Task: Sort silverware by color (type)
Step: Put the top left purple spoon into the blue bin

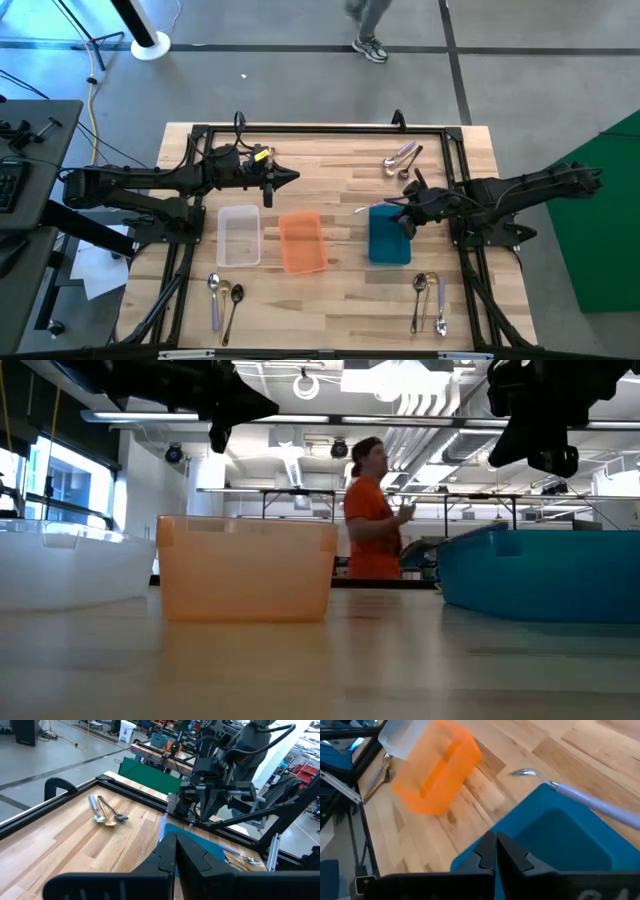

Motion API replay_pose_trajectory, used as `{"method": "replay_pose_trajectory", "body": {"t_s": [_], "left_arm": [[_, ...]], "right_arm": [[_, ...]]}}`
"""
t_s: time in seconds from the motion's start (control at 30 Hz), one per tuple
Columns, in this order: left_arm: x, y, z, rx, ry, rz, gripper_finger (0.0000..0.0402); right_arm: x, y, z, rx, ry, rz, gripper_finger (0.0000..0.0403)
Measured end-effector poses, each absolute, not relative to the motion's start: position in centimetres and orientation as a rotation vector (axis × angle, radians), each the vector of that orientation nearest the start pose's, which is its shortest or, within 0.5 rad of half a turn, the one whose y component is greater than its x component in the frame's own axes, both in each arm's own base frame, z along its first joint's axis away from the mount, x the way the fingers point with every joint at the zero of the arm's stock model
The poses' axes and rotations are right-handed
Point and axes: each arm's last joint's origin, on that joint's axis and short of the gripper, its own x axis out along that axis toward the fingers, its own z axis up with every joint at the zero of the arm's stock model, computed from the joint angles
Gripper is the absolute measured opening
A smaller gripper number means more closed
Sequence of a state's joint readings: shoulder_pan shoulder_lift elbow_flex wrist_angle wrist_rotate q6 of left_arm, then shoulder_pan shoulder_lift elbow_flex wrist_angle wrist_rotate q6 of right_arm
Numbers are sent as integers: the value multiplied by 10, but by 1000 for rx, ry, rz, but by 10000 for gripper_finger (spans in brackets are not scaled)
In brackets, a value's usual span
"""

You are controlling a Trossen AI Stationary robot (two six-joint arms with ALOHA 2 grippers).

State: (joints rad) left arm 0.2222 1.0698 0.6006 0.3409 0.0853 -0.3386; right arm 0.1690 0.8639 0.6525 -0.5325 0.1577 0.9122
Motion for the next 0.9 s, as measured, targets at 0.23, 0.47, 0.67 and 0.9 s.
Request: {"method": "replay_pose_trajectory", "body": {"t_s": [0.23, 0.47, 0.67, 0.9], "left_arm": [[229, 49, 265, -358, 108, 158, 0], [229, 49, 265, -359, 108, 157, 0], [229, 49, 265, -368, 108, 158, 0], [229, 49, 264, -384, 113, 160, 0]], "right_arm": [[172, 18, 251, 747, 620, -320, 0], [174, 6, 260, 780, 511, -345, 0], [184, -7, 267, 801, 412, -296, 0], [211, -20, 272, 707, 438, -213, 25]]}}
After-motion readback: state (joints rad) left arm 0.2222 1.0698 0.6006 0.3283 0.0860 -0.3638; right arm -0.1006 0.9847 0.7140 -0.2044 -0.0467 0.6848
